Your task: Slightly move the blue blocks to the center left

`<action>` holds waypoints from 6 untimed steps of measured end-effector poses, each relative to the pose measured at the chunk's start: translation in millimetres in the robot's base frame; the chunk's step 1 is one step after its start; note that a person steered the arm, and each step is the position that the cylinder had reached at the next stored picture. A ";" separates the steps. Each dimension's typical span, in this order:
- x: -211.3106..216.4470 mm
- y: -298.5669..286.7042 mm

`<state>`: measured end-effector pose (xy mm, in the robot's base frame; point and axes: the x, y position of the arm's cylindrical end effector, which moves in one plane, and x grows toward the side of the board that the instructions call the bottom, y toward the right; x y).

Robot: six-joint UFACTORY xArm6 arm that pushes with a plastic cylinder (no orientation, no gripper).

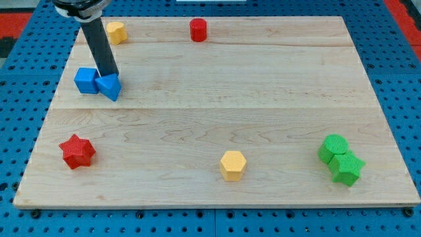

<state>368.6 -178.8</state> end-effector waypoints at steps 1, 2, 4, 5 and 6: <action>2.3 64.6; 31.5 38.1; 34.8 8.1; -2.8 27.1; -70.5 25.2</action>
